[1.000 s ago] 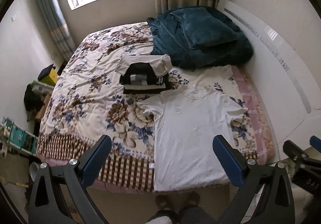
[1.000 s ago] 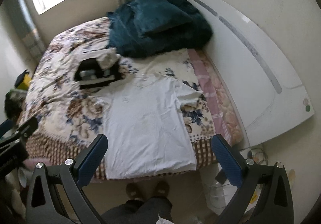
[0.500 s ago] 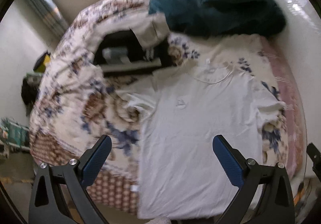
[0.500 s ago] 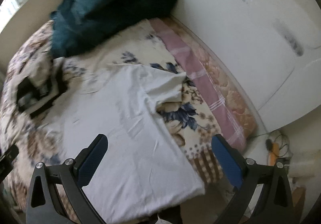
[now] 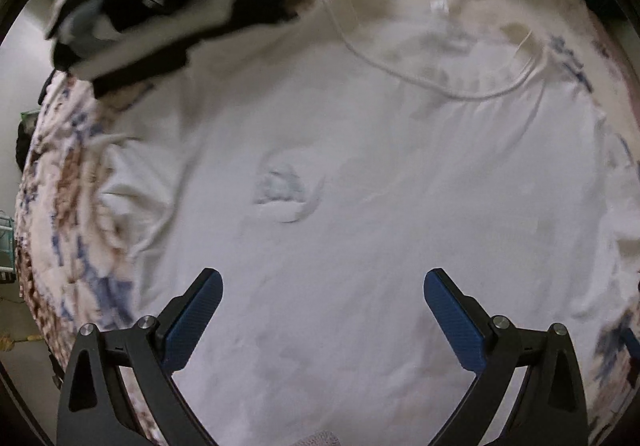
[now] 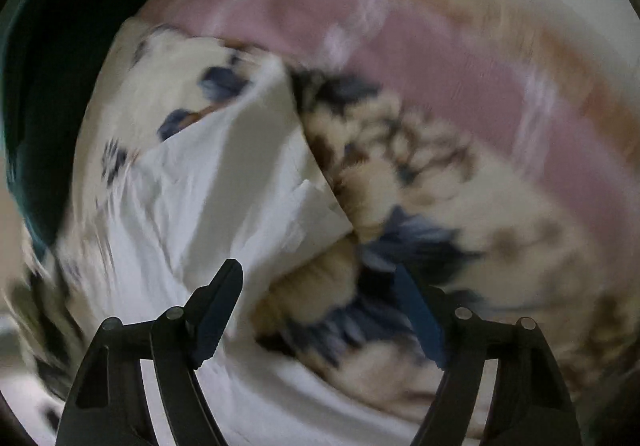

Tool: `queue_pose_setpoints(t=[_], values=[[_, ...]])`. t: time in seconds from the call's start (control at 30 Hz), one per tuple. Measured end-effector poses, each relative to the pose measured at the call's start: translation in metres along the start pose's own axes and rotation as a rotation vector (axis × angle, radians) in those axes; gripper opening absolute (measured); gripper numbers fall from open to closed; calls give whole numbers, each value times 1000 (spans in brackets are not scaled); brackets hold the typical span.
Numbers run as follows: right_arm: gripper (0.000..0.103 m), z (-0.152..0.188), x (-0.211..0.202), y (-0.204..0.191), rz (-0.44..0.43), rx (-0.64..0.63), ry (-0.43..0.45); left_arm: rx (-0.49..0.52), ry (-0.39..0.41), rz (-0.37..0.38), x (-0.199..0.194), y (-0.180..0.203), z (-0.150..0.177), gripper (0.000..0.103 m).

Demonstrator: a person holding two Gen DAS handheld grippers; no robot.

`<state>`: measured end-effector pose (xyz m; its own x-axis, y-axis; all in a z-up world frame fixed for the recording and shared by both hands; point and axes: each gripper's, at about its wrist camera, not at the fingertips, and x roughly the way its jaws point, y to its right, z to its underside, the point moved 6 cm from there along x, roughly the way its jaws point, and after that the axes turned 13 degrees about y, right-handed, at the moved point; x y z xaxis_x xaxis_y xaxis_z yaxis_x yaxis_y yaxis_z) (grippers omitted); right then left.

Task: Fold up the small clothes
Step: 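Lower the right tool to a sleeve of the white T-shirt and grasp it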

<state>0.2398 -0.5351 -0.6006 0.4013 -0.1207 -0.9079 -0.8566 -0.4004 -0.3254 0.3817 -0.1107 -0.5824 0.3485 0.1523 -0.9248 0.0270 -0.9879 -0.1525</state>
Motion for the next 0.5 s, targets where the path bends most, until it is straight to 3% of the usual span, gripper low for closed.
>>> queue_pose_setpoints(t=[0.07,0.13,0.2,0.23,0.37,0.5], values=[[80,4,23,10,-89,170,-34,-8,-6,12,6,2,2,103],[71,2,27,11,-131,241,14,-10,-6,19,6,2,4,103],[20,0,29,5,-157,255,54,-13,-7,21,3,-1,6,103],[13,0,30,0,-154,240,66,-19,-9,23,0,-4,6,103],[9,3,7,-44,-85,4,205,-50,-3,24,-10,-24,6,103],[9,32,-23,-132,-45,-435,364,-79,30,-13,-26,-62,6,103]])
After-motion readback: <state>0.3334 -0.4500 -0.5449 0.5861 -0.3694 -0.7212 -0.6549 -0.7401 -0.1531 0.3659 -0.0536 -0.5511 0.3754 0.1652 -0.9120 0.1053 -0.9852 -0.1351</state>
